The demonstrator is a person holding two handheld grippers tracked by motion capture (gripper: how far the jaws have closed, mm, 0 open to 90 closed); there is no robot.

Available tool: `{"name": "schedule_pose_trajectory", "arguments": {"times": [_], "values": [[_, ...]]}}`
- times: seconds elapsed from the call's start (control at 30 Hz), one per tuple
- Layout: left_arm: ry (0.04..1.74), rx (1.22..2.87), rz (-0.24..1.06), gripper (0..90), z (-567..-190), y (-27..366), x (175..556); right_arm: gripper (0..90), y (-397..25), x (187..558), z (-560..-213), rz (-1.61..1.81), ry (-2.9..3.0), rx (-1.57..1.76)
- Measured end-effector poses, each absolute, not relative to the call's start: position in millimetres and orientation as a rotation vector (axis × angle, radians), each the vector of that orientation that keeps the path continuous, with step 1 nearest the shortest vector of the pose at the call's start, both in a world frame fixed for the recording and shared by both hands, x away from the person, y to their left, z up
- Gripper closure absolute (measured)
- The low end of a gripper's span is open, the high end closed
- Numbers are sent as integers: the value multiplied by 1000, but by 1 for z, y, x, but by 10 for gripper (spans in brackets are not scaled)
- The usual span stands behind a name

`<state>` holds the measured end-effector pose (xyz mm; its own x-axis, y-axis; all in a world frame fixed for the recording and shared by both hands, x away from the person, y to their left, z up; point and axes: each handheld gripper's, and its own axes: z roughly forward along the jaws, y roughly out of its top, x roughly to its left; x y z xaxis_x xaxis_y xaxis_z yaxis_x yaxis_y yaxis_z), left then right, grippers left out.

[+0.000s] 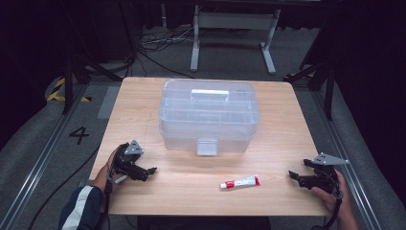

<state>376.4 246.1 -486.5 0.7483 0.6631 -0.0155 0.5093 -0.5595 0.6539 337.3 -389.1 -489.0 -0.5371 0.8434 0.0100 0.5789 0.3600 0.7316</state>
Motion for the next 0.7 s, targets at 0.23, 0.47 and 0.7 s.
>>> {"name": "schedule_pose_trajectory", "arguments": {"times": [0.23,0.47,0.7], "values": [[874,2293,306,0,-486,247,376,156,-389,337,-489,989,2258,1249],[883,2290,307,3,-486,249,375,155,-389,337,-489,987,2255,1249],[874,2290,310,6,-486,249,375,151,-389,338,-489,985,2257,1252]]}}
